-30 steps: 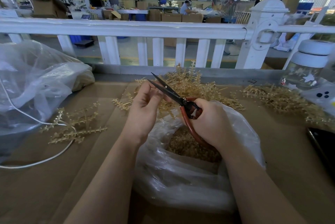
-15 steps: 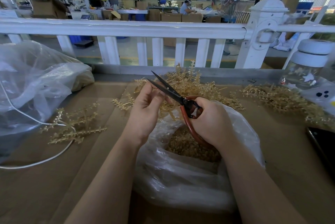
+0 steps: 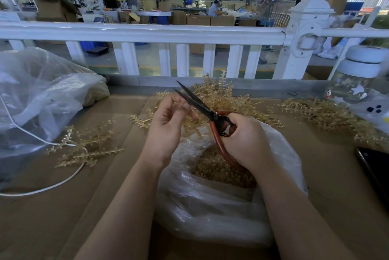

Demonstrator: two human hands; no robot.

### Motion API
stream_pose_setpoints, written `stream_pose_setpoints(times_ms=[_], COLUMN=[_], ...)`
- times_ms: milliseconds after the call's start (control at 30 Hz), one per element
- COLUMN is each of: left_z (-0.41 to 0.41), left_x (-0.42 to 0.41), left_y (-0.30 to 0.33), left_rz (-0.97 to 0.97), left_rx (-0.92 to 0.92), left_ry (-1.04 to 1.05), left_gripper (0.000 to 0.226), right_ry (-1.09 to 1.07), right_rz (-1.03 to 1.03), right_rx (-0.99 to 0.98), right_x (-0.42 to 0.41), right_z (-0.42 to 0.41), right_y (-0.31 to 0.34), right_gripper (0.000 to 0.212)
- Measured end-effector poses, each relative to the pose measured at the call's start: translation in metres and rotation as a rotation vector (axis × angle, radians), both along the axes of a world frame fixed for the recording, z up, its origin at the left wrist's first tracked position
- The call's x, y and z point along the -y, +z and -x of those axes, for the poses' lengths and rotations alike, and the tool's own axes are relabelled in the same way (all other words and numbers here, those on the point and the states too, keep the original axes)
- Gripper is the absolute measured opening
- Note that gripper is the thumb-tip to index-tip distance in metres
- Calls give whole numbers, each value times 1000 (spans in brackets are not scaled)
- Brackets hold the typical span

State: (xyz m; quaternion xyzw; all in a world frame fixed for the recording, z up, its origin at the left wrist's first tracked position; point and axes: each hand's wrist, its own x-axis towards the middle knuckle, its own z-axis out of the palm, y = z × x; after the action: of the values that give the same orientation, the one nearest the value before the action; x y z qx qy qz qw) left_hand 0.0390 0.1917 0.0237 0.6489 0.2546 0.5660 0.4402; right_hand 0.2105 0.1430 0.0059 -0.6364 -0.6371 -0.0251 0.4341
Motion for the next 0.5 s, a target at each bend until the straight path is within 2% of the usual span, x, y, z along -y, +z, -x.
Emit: stream_pose_setpoints(times_ms=[167,367,500], left_z=[3,5,19], left_x=[-3,-4,-9], left_y=[3,6,12], left_rz=[107,146,235], left_rx=[143,234,445], left_ry=[46,137,232], left_gripper=[13,15,18], right_ry=[-51,-88,-94], right_rz=[5,24,26], right_rx=[-127,-112,-116], right_x=[-4,-8,-6], right_z=[-3,-6,-5], right_y=[1,-3,-1], right_gripper=[25,34,34])
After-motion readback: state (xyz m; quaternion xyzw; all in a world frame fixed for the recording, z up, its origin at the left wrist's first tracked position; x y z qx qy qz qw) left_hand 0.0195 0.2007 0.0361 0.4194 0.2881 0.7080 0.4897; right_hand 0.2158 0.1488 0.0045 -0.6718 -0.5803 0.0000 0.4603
